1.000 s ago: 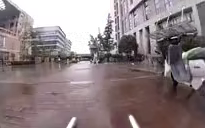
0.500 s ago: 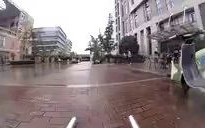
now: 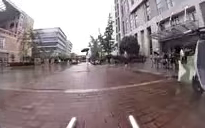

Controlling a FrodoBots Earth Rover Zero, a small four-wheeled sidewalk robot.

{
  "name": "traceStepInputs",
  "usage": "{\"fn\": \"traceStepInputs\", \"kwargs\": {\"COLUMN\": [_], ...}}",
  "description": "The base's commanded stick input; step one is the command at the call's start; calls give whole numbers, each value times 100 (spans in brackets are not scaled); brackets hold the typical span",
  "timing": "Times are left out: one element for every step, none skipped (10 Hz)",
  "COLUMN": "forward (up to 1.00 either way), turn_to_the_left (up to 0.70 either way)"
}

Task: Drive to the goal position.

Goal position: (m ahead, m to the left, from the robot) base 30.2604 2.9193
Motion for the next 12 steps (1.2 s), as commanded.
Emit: {"fn": "traceStepInputs", "kwargs": {"forward": [70,70,70,70,70,70,70,70,70,70,70,70], "turn_to_the_left": [-14,-14,-4,0,0,0,0,0,0,0,0,0]}}
